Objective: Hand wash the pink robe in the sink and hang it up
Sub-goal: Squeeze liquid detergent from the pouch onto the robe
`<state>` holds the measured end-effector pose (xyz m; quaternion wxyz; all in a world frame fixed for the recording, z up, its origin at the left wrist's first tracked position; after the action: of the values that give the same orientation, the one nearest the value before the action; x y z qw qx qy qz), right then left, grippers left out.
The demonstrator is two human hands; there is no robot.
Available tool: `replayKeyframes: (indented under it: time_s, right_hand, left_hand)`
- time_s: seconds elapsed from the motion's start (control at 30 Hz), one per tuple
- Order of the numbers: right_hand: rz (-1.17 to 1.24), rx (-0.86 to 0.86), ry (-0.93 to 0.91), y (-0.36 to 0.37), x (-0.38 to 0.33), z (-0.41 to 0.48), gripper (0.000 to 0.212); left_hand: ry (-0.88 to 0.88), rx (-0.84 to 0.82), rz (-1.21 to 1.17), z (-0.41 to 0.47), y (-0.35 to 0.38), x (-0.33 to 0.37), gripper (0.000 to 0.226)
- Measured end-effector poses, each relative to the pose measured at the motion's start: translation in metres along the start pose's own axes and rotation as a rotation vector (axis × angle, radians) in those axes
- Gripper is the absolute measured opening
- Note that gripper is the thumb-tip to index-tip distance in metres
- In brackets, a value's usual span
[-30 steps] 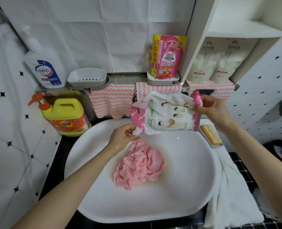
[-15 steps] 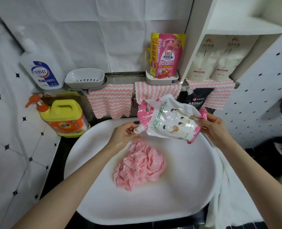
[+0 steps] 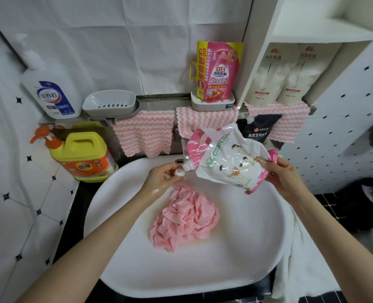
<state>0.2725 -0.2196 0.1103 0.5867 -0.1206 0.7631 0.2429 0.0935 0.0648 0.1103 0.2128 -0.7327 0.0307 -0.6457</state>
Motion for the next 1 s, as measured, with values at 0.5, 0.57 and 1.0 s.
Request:
replayKeyframes:
  time_s: [0.5, 0.57, 1.0]
  right_hand:
    - [0.186, 0.112, 0.09, -0.016, 0.044, -0.017, 0.027]
    - [0.192, 0.11, 0.092, -0.017, 0.045, -0.018, 0.026]
    - [0.306, 0.142, 0.174, -0.017, 0.067, -0.027, 0.022]
  left_hand:
    - [0.185, -0.083, 0.801, -0.003, 0.007, 0.0, 0.032]
    - [0.27, -0.117, 1.011, -0.003, 0.012, 0.006, 0.033]
    - [-0.121, -0.115, 0.265, 0.005, 0.006, 0.012, 0.012]
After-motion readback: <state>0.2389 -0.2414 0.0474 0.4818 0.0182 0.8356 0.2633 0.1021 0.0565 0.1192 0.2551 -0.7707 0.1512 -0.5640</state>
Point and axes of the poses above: each hand's wrist, its own z-axis towards the middle knuckle, its own y-axis out of the palm, x = y × z, the point moved 2 cm from there along z, towards the middle knuckle, and after that the axes turned 6 degrees about -x, right-handed, at the moved point
